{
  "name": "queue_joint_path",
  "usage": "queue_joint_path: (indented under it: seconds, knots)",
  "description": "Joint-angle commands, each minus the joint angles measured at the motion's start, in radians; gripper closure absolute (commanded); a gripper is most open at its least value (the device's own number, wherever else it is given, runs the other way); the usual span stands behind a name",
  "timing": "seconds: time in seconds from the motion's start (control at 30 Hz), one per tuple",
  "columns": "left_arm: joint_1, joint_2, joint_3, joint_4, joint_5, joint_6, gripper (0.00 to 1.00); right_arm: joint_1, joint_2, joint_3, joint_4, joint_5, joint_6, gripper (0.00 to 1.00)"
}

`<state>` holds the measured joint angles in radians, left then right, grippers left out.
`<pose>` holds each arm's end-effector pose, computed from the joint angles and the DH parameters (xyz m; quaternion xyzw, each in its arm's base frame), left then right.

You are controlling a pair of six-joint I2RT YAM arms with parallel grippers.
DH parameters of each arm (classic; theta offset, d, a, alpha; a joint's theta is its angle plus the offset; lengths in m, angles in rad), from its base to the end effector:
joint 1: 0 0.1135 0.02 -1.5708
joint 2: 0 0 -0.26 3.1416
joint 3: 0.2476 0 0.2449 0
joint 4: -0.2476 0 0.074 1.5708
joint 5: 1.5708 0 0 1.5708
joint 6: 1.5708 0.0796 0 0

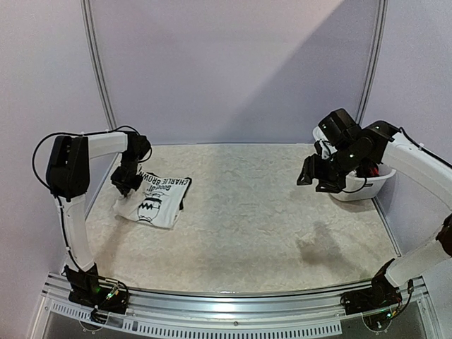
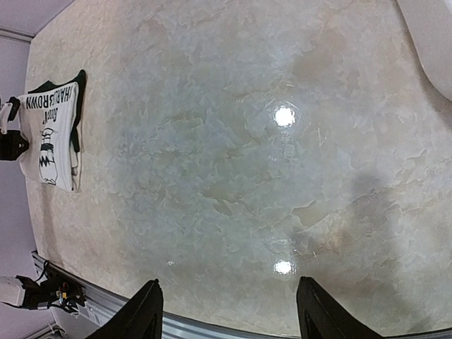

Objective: Fold and stack the mixed laundry pile
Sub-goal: Move the square folded T-shirt to the center of the board, then pick up the crumpled shirt from the bin.

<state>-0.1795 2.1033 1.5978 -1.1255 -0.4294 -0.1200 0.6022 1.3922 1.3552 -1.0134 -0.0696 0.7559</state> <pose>0.3798 -0.0352 0.1289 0.0355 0.9760 0.2150 0.0027 0.2355 0.1686 0.2875 0.0652 0.9636 0.1876 0.1790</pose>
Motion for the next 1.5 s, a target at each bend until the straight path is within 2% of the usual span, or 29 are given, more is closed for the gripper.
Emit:
queue_joint_path:
  seconds: [0.0, 0.2, 0.37, 0.7, 0.73, 0.77, 0.93, 1.2, 1.47]
  knots:
    - [0.084, 0.028, 0.022, -0.046, -0.238, 0.012, 1.0, 0.0, 0.039, 0.039, 0.022, -0.036, -0.027, 0.35]
    - [0.189, 0.019, 0.007, 0.009, -0.337, 0.052, 1.0, 0.0, 0.084, 0.067, 0.035, -0.069, -0.044, 0.35]
    - [0.276, 0.0, 0.001, 0.062, -0.34, 0.088, 1.0, 0.0, 0.119, 0.097, 0.032, -0.09, -0.058, 0.35]
    - [0.284, 0.011, 0.007, 0.083, -0.34, 0.075, 1.0, 0.0, 0.142, 0.122, 0.019, -0.094, -0.08, 0.35]
    - [0.285, 0.01, 0.016, 0.074, -0.337, 0.054, 0.96, 0.0, 0.141, 0.12, 0.018, -0.094, -0.079, 0.35]
    - [0.285, 0.005, 0.028, 0.06, -0.336, 0.034, 0.86, 0.001, 0.138, 0.118, 0.019, -0.093, -0.078, 0.35]
    - [0.275, -0.096, -0.003, 0.106, -0.324, -0.02, 0.03, 0.001, 0.13, 0.113, 0.021, -0.089, -0.071, 0.35]
    - [0.24, -0.194, 0.044, 0.041, -0.259, -0.043, 0.0, -0.001, 0.129, 0.136, 0.032, -0.058, -0.069, 0.35]
    - [0.233, -0.351, 0.061, 0.012, -0.111, -0.07, 0.0, 0.0, 0.128, 0.196, 0.029, -0.003, -0.066, 0.34]
